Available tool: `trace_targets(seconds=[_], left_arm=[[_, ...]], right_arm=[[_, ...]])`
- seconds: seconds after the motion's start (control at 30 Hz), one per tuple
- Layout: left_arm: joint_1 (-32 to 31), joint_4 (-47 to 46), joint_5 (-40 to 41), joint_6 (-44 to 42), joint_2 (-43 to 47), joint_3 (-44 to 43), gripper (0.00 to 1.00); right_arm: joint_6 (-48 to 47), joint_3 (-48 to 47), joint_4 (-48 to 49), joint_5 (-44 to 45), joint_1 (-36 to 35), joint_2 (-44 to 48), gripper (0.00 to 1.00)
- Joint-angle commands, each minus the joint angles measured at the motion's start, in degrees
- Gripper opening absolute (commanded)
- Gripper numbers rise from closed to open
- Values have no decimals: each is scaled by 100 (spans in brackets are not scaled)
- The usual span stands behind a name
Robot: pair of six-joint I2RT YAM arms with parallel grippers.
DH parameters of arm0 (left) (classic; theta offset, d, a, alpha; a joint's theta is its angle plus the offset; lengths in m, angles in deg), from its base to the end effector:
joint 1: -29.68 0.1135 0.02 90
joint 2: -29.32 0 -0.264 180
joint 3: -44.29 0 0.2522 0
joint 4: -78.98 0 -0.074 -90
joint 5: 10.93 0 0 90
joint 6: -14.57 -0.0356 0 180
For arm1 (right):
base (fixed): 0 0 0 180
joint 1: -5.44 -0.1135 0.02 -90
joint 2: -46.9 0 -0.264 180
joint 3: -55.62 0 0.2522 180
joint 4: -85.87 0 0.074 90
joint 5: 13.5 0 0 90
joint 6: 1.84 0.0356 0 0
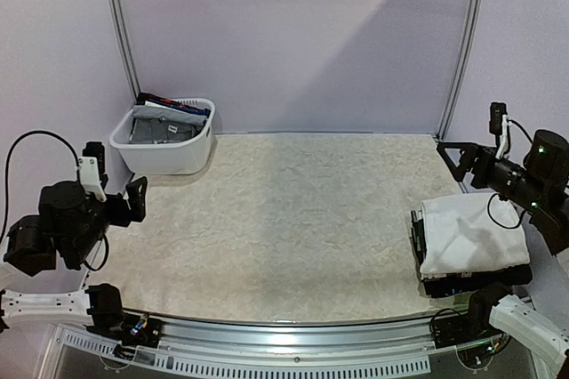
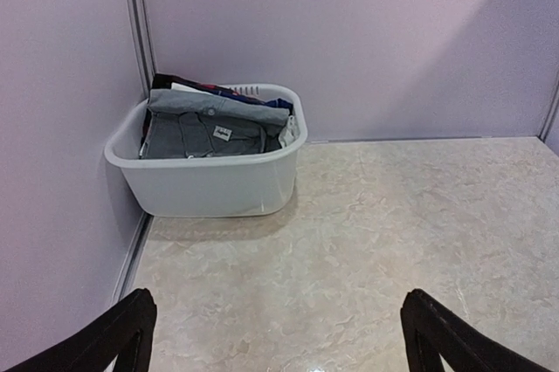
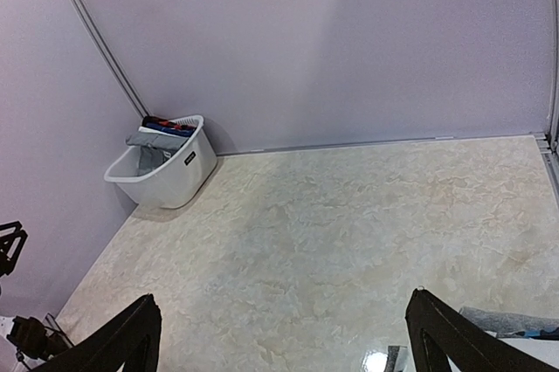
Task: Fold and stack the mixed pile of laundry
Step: Reset both arms
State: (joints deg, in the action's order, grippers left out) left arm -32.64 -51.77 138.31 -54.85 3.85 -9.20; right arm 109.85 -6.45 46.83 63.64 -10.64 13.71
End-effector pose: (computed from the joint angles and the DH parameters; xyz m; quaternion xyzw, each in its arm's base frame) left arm 0.0690 -0.0657 0.3121 -0.0052 0.7698 -0.0193 0.6380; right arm 0.1197 0.0428 0.3606 -0.0345 0.7647 0.2877 0.5756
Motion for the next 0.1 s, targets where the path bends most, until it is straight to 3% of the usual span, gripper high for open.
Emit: trace_targets(seconds=[0.0, 0.07], left_arm=[[63, 82, 47, -36, -135, -96, 99], [63, 62, 52, -23, -203, -103, 100]], right_arm=[[-88, 69, 67, 51, -33, -92, 99], [-42, 60, 71, 90, -26, -153, 99]])
